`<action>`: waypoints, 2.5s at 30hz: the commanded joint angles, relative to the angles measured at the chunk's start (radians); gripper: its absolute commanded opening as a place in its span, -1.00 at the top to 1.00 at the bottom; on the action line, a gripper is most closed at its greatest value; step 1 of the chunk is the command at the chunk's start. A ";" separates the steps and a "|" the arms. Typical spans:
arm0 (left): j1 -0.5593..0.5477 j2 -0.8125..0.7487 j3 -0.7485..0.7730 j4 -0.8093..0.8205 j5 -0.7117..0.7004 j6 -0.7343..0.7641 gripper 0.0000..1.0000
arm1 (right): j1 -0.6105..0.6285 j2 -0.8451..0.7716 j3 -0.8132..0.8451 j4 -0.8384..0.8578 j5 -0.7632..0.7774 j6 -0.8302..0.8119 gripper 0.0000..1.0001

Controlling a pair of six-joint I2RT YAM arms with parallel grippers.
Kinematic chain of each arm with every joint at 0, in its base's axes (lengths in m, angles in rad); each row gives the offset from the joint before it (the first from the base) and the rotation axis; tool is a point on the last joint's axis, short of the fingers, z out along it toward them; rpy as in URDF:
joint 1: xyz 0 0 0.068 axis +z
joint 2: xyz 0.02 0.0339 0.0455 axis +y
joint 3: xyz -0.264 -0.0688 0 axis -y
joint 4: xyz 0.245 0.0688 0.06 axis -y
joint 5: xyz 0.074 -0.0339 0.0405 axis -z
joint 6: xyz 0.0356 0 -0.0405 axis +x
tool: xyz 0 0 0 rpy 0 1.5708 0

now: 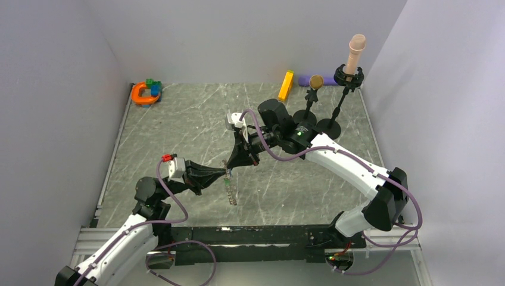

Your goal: Put the keys on the keyring

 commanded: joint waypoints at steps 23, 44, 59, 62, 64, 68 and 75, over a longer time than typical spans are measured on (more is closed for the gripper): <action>0.010 0.017 0.083 -0.092 0.111 -0.008 1.00 | -0.004 -0.008 0.006 0.069 -0.017 -0.005 1.00; 0.015 0.020 0.091 -0.103 0.123 -0.015 1.00 | -0.004 -0.011 -0.001 0.061 -0.017 -0.011 1.00; 0.060 0.040 0.119 -0.098 0.141 -0.081 1.00 | -0.001 -0.015 -0.001 0.015 -0.015 -0.070 1.00; 0.065 0.042 0.125 -0.108 0.139 -0.086 1.00 | -0.001 -0.016 -0.002 0.010 -0.014 -0.076 1.00; 0.070 0.038 0.124 -0.101 0.137 -0.095 1.00 | -0.001 -0.018 -0.003 0.006 -0.014 -0.081 1.00; 0.080 0.034 0.124 -0.096 0.135 -0.110 1.00 | -0.001 -0.019 -0.009 0.006 -0.015 -0.085 1.00; 0.093 0.033 0.121 -0.071 0.127 -0.143 1.00 | 0.000 -0.021 -0.014 -0.003 -0.015 -0.096 1.00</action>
